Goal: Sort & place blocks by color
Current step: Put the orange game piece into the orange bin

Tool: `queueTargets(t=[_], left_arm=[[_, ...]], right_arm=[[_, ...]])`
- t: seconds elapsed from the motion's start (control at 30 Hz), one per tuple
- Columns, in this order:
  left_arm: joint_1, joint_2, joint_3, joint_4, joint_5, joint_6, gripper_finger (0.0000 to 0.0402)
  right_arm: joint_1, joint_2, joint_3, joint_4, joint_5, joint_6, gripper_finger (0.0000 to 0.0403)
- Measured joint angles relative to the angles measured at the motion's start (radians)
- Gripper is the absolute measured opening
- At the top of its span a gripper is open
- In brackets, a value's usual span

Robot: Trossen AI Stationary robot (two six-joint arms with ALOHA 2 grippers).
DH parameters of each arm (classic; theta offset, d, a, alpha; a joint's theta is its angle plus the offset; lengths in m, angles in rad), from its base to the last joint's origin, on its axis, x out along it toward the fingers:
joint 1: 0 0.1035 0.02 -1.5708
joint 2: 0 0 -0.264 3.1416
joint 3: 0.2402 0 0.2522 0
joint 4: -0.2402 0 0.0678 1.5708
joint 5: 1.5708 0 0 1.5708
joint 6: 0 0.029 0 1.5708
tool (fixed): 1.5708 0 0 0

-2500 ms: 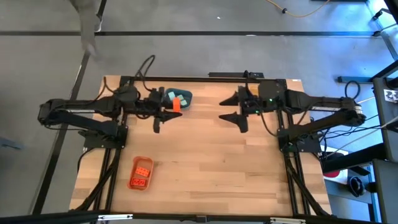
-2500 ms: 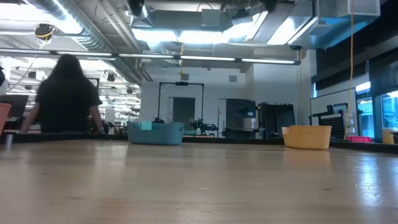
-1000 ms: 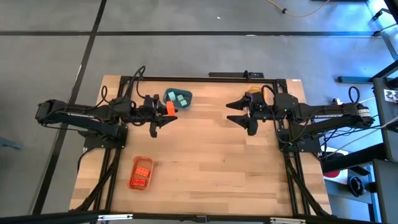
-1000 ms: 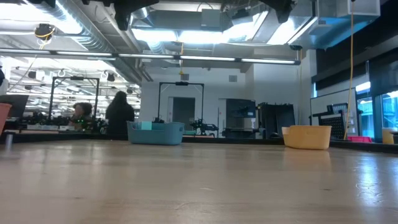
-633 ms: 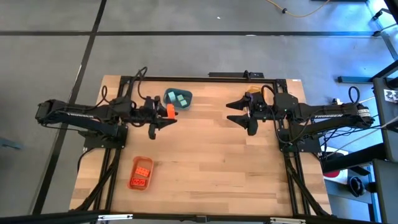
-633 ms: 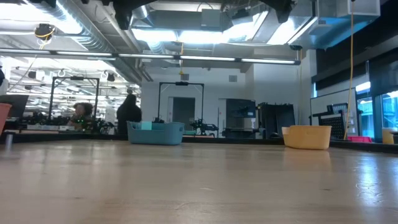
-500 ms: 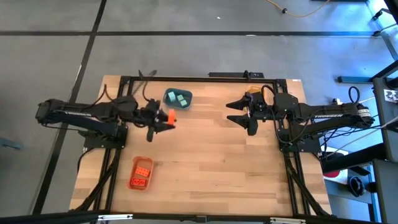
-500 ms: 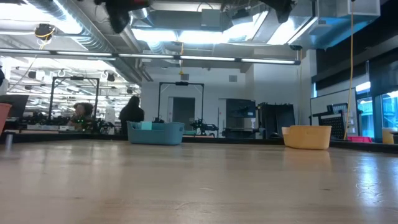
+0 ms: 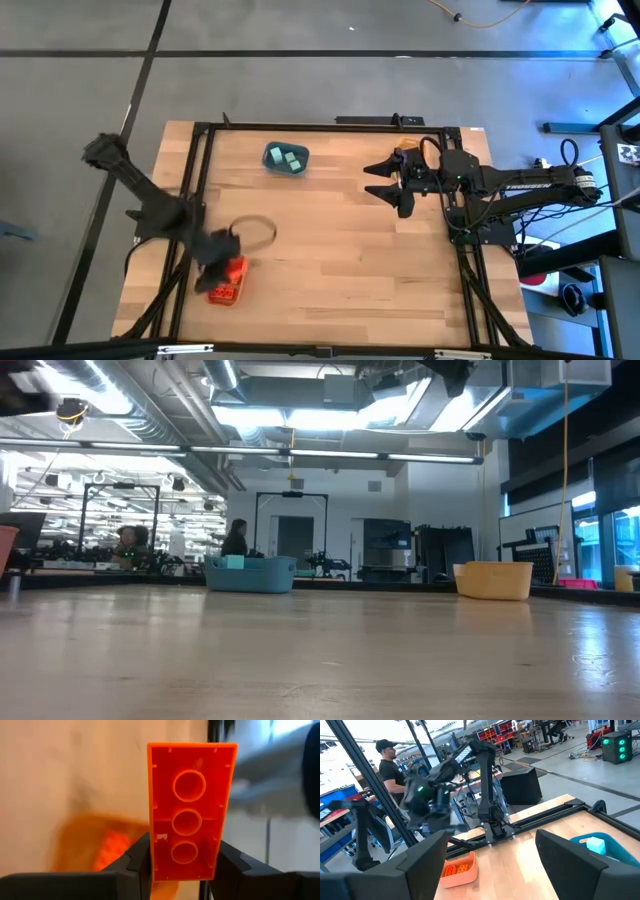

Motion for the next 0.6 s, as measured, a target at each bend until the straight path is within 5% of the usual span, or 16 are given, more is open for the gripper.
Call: queueTargets(t=[0.17, 0.6], left_arm=[[-0.155, 0.125, -0.038, 0.004, -0.042, -0.026, 0.0128], [-0.114, 0.303, -0.127, -0.041, -0.116, 0.132, 0.0128]], right_arm=[[0.0, 0.0, 0.0, -0.005, 0.0, 0.0, 0.0307], [0.0, 0.0, 0.0, -0.007, 0.0, 0.003, 0.0307]])
